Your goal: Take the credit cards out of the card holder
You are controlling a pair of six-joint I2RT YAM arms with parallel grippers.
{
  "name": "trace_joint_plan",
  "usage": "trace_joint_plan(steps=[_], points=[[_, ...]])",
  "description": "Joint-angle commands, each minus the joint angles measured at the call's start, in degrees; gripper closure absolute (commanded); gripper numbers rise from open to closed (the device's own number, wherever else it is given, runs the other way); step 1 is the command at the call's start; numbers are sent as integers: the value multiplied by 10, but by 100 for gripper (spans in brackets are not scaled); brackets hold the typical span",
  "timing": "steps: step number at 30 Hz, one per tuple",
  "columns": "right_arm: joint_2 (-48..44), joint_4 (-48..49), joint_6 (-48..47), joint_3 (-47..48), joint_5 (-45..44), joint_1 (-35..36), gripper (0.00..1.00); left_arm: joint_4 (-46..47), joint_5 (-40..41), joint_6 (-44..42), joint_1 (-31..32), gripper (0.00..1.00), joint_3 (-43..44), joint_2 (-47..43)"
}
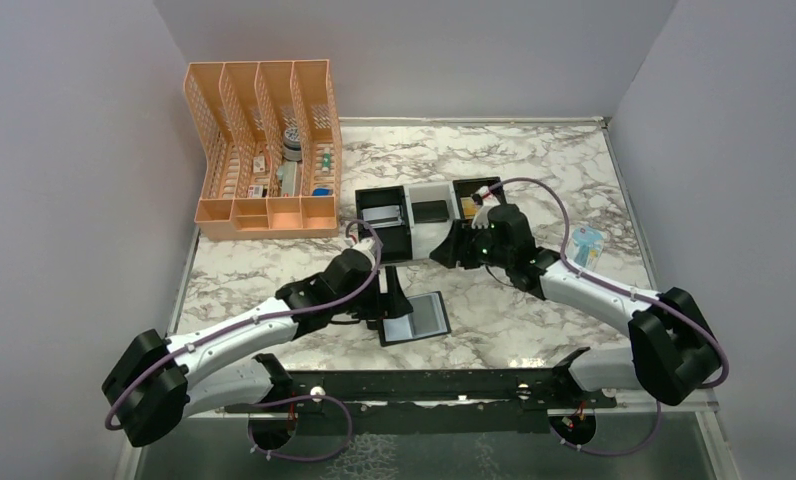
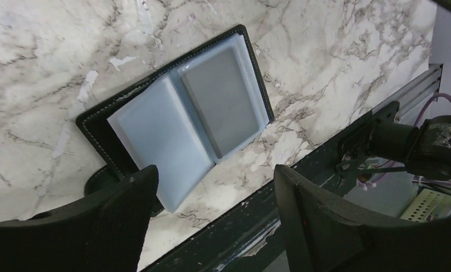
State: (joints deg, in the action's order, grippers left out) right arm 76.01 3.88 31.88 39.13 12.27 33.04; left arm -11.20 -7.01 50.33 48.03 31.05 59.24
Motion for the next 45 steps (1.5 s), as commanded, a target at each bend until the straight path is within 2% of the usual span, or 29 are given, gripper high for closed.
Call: trace_joint_plan(steps=[1, 3, 7, 18, 27, 32, 37, 40, 45], points=[[-29, -23, 86, -48, 74, 10, 47, 27, 29, 39, 33, 26, -8, 24], [-44, -27, 94, -63, 75, 18, 53, 16, 49, 42, 43, 30, -7, 28], [-55, -47, 96, -72, 85, 33, 59, -18, 91, 41, 50, 32, -5, 15], [-20, -41, 121, -83, 121, 65, 59, -45, 99, 33, 56, 38, 16, 53], [13, -43, 118, -87, 141, 67, 60, -45, 104, 30, 67, 59, 5, 83], [7, -62, 115, -85, 114, 68, 64, -56, 110, 18, 72, 64, 14, 106], [34, -82, 97, -59, 117, 67, 65, -77, 126, 14, 73, 65, 19, 106], [44, -82, 96, -54, 116, 68, 65, -81, 132, 15, 73, 60, 14, 103], [54, -90, 88, -51, 110, 68, 66, -81, 130, 13, 73, 62, 13, 106]])
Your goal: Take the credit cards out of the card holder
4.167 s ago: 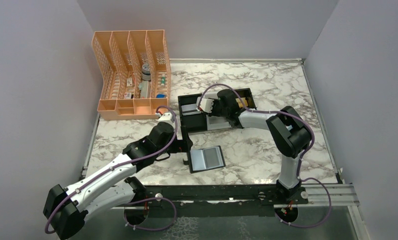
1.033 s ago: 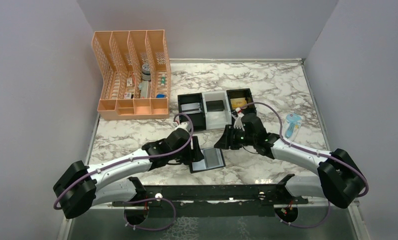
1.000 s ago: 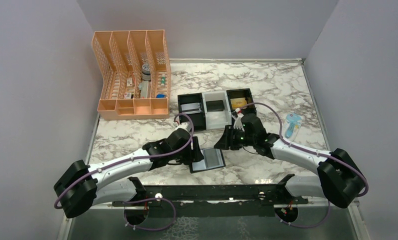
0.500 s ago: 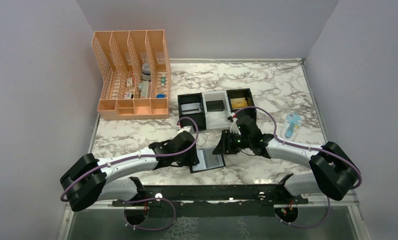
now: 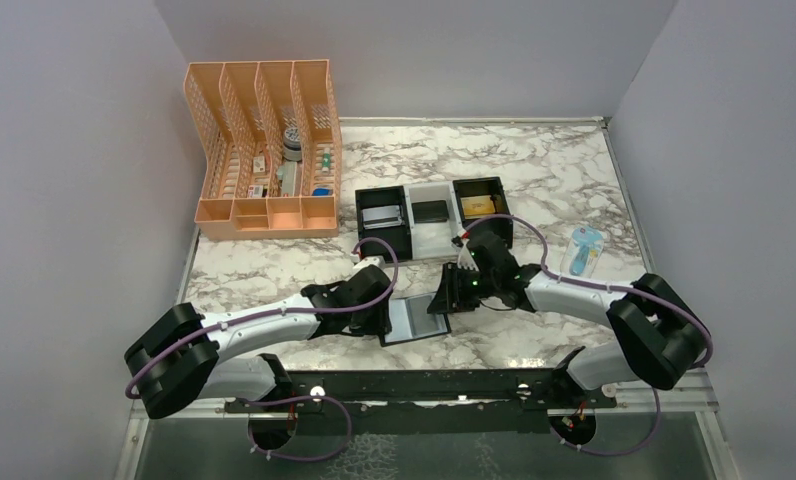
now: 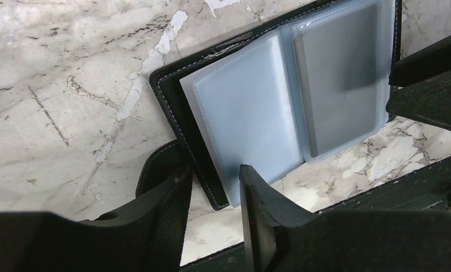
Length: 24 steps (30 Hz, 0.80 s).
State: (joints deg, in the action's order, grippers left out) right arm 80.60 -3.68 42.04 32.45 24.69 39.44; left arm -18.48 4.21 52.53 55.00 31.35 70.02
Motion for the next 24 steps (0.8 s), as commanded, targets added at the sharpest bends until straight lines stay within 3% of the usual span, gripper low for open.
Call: trace_joint_plan(steps=[1, 14, 24], points=[[11, -13, -15, 14, -14, 4, 67, -8, 18, -9, 3, 63, 10, 0], [39, 15, -8, 2, 13, 4, 68, -1, 17, -21, 3, 79, 8, 12], [24, 66, 31, -8, 41, 4, 73, 5, 19, -24, 3, 82, 8, 6]])
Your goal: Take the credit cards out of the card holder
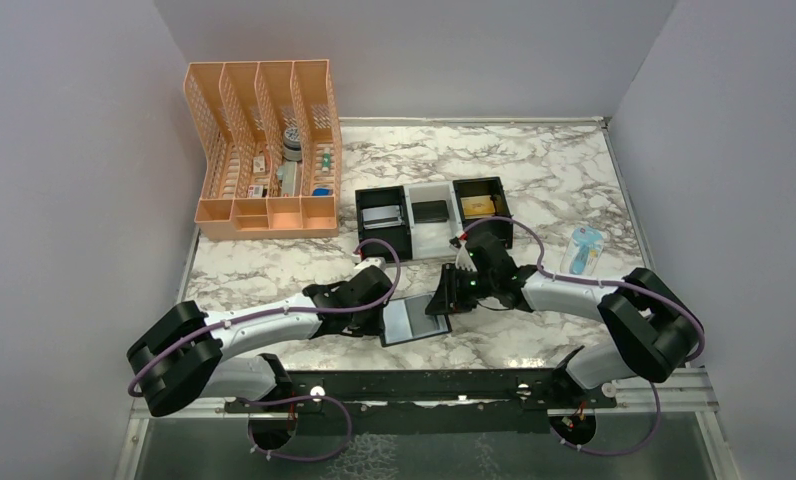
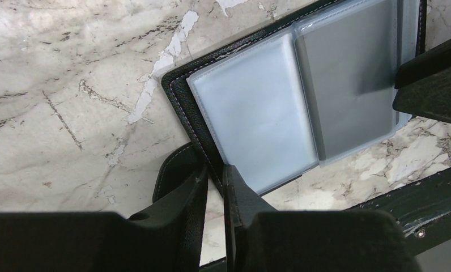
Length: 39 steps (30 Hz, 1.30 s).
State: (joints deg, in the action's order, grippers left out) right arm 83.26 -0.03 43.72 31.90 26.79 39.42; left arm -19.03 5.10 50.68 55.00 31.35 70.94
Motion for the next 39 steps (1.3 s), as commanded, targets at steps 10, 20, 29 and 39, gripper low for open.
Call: trace_joint_plan(steps=[10, 20, 29, 39], points=[[-14, 50, 34, -11, 23, 4, 79, 10, 6, -14, 3, 85, 8, -12], [-24, 128, 99, -47, 42, 4, 80, 14, 7, -17, 3, 85, 14, -20], [-20, 191, 146, -73, 61, 4, 80, 16, 2, -17, 3, 86, 12, -22], [-12, 224, 159, -72, 84, 4, 80, 21, 0, -21, 3, 86, 14, -26]])
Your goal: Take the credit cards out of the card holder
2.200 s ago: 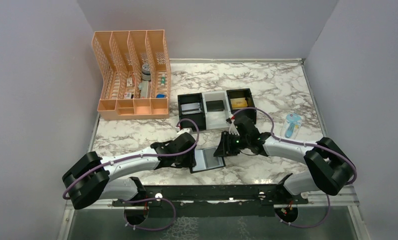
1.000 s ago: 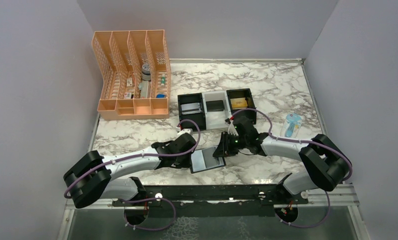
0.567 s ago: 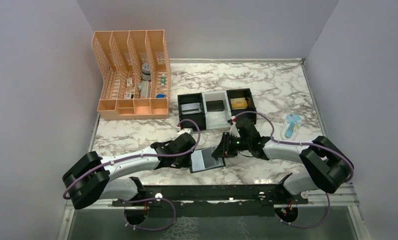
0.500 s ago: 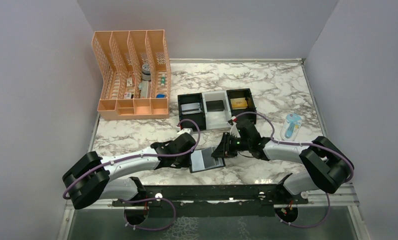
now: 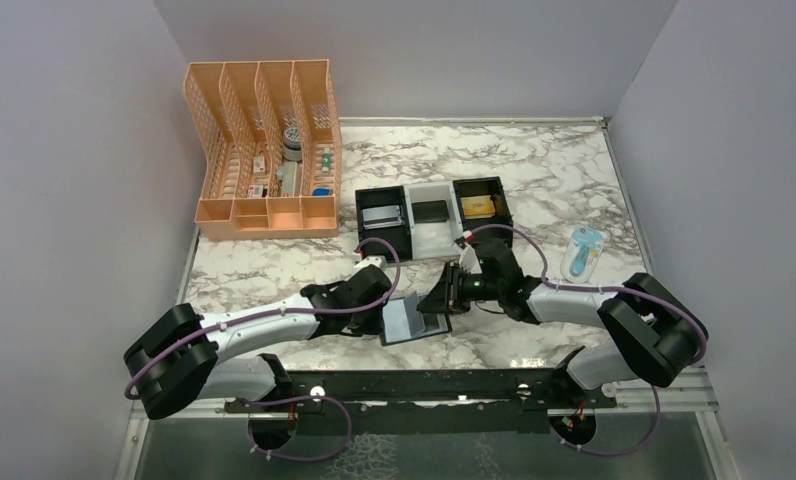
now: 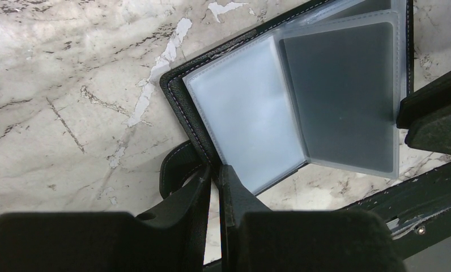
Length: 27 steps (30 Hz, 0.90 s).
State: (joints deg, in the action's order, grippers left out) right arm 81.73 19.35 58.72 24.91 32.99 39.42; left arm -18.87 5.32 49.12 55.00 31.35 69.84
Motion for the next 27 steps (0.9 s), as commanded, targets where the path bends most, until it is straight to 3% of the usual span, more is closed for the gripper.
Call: trace_joint_plan(steps=[1, 27], points=[[5, 38, 7, -1, 28, 4, 80, 20, -2, -5, 3, 86, 14, -15], [95, 74, -1, 58, 104, 17, 68, 20, 6, -3, 4, 83, 20, -21]])
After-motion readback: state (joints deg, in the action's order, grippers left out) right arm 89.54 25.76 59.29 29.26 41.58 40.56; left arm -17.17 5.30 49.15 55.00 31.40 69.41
